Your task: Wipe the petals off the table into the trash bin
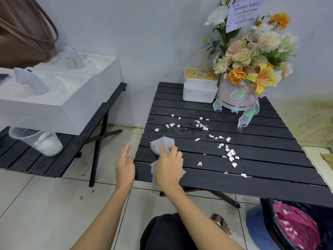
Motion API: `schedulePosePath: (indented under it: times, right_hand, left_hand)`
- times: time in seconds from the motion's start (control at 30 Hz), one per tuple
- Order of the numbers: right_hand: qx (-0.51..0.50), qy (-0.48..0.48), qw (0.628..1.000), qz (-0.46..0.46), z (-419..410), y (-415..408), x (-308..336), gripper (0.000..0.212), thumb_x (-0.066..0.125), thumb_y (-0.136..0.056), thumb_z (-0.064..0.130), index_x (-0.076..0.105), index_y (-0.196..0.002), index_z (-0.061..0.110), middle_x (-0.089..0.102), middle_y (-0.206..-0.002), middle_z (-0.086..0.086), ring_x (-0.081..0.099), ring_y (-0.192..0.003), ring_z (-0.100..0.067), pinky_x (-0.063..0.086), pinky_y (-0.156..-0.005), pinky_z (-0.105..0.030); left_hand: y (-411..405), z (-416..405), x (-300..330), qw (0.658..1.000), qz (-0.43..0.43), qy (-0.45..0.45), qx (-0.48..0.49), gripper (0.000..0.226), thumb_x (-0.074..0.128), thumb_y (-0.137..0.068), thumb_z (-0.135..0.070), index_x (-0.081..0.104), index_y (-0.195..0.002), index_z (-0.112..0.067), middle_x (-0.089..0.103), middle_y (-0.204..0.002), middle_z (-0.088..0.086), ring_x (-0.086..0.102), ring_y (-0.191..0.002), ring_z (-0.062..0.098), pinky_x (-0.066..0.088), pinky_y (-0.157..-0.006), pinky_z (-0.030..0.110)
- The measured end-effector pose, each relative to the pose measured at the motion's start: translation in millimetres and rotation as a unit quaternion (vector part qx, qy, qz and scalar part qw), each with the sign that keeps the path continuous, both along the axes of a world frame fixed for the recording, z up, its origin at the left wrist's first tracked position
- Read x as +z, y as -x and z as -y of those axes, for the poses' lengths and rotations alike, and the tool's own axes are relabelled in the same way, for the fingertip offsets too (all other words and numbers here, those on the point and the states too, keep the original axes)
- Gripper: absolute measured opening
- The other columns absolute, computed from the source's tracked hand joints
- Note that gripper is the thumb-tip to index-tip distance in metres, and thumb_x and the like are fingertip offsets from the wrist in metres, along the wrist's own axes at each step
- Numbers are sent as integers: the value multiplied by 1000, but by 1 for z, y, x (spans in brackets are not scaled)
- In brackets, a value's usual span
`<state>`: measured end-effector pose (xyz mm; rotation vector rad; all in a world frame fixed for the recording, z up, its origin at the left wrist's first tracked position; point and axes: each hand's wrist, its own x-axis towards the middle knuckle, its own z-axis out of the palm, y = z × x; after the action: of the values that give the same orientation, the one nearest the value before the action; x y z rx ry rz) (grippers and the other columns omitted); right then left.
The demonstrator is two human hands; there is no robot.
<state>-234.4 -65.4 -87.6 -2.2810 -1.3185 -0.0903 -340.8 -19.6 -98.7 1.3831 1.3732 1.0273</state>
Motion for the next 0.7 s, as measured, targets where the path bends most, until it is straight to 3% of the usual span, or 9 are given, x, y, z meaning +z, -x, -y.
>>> schedulePosePath:
  times: [0.03,0.1,0.2,0.27,0.33,0.47,0.6,0.7]
  right_hand:
    - [-6,-3,1000,16,5,-11,-5,48,74,-47,8,68,-93,17,62,-83,-10,55,-62,-26,44,-51,-28]
    - [-42,-18,998,39,20,-40,-9,44,61,-54,3,68,-95,13,62,-86,-15,55,-61,-31,44,-51,-30]
    - [-99,-22,993,66,46,-91,-15,40,58,-61,-1,69,-98,10,61,-91,-22,55,-65,-34,44,-54,-33]
    - [-135,-30,988,68,59,-123,-18,38,55,-64,0,68,-98,8,60,-94,-26,55,-69,-37,46,-57,-37]
    - [-179,-36,982,55,63,-143,-17,35,52,-65,-5,68,-95,4,59,-94,-31,55,-71,-42,46,-59,-41]
    - [-210,-78,974,-40,39,-124,6,26,49,-75,-6,68,-93,-2,55,-100,-33,51,-85,-46,39,-71,-44]
    - [-94,-119,985,-78,-26,-64,25,26,54,-79,0,70,-98,7,57,-103,-26,52,-89,-44,43,-71,-43]
    - [28,-26,997,-73,-64,-28,16,33,49,-85,8,61,-115,15,49,-125,-18,45,-103,-37,37,-84,-41]
  left_hand:
    - [-4,-2,1,999,-34,-9,-13,50,30,-93,-3,39,-137,-25,34,-149,-3,34,-134,7,28,-111,33]
    - [-13,-8,4,988,-146,-29,-41,47,28,-96,-11,32,-141,-21,24,-153,6,20,-141,17,18,-114,38]
    - [-23,-11,1,927,-350,-65,-115,50,21,-98,-29,12,-147,-22,13,-156,3,7,-144,21,14,-113,47]
    - [-27,-9,-2,894,-421,-72,-135,52,14,-97,-38,3,-147,-26,3,-157,-2,-1,-144,21,11,-113,48]
    - [-29,-7,-3,876,-457,-84,-132,53,11,-97,-41,1,-147,-26,-2,-157,-5,-5,-144,22,10,-114,49]
    - [-32,-8,-5,870,-470,-84,-122,55,10,-96,-41,-1,-147,-23,-5,-157,-7,-5,-144,22,10,-114,50]
    - [-31,-9,-5,874,-463,-79,-125,54,13,-97,-39,2,-147,-22,0,-157,-9,-2,-144,21,12,-113,49]
    - [-31,-11,-4,876,-457,-82,-128,53,17,-97,-34,5,-147,-21,3,-157,-9,0,-144,20,16,-112,47]
